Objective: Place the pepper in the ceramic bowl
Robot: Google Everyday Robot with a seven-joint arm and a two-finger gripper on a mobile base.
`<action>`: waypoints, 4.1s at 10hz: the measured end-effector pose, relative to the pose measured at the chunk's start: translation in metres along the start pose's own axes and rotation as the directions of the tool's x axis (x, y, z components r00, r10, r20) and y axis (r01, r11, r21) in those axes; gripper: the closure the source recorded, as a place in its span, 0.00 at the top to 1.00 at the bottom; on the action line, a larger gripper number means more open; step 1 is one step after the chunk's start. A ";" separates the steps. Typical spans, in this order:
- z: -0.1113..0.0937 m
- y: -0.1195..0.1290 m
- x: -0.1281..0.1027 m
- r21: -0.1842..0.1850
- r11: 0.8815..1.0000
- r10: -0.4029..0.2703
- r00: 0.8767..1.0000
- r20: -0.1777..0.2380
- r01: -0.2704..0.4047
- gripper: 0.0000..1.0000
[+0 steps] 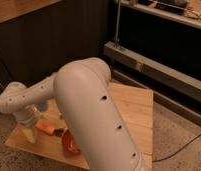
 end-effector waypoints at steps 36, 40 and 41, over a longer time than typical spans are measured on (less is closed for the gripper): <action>0.004 -0.010 0.002 -0.062 0.998 0.002 1.000 -0.010 -0.003 0.00; -0.019 -0.003 0.006 -0.040 0.999 -0.018 0.999 -0.026 0.017 0.00; -0.024 -0.001 0.007 -0.033 0.999 -0.016 1.000 -0.026 0.015 0.00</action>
